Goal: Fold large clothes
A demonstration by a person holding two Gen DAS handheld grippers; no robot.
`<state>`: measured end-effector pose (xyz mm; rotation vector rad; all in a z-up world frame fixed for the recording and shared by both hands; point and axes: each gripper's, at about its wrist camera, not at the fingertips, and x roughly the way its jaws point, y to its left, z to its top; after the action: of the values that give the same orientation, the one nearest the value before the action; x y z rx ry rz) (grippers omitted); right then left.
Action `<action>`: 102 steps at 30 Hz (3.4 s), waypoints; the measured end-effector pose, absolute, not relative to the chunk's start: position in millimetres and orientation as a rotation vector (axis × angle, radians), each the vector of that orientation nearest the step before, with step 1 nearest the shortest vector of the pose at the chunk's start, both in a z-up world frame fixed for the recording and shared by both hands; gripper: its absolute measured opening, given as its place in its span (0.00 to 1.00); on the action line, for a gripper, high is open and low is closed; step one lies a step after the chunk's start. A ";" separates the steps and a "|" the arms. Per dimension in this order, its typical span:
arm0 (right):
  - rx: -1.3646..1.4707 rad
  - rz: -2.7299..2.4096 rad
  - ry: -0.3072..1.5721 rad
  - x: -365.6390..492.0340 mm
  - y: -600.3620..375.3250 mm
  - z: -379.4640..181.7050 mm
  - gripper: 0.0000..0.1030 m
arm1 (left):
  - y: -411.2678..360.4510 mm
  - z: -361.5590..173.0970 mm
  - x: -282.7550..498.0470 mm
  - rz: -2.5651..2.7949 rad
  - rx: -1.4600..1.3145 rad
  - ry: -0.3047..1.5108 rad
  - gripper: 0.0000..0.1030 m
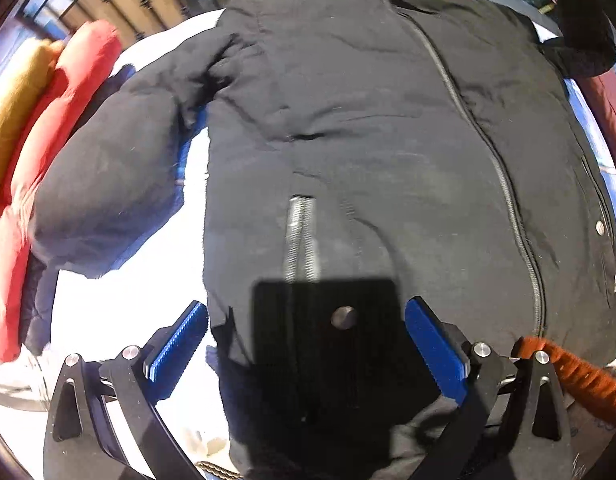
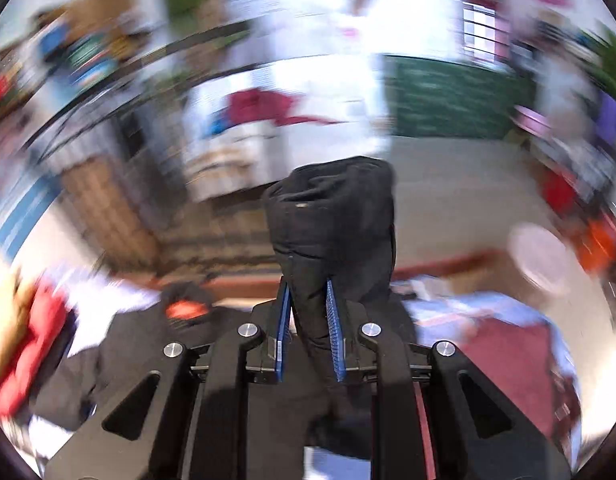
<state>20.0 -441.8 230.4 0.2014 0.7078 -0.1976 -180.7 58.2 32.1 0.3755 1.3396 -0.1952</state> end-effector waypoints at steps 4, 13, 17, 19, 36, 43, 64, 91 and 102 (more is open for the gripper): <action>0.083 -0.001 0.773 65.6 -326.5 204.2 0.18 | 80.8 34.4 -183.9 -0.136 0.323 1.344 0.94; -0.267 0.203 0.834 88.8 -126.4 114.1 0.18 | 131.4 26.1 -196.8 -0.018 0.209 1.409 0.94; -0.323 0.238 0.937 87.9 -86.3 88.7 0.72 | 138.9 24.2 -192.0 -0.004 0.189 1.418 0.94; -0.305 0.274 0.926 75.9 -83.7 92.7 0.77 | 138.5 25.8 -186.1 -0.011 0.190 1.411 0.94; 0.336 -0.278 1.178 27.6 -359.0 49.6 0.78 | 27.3 79.0 -34.6 -0.256 0.277 1.167 0.94; 0.245 -0.195 1.168 50.5 -353.2 53.0 0.78 | -40.6 68.2 38.7 -0.329 0.302 1.144 0.94; 0.018 -0.185 1.416 97.3 -335.2 -60.5 0.96 | -103.3 -51.4 103.1 -0.348 0.381 1.370 0.96; 0.211 -0.031 1.305 -54.7 -257.7 17.1 0.95 | 144.1 113.9 -114.1 -0.087 0.261 1.014 0.94; 0.246 0.009 1.259 -67.3 -234.8 47.0 0.95 | 184.5 94.0 -75.2 -0.202 0.493 1.044 0.93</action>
<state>-67.3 -234.8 47.0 0.2460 1.2590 0.0089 -75.2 184.5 94.0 0.4926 1.0443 -0.2021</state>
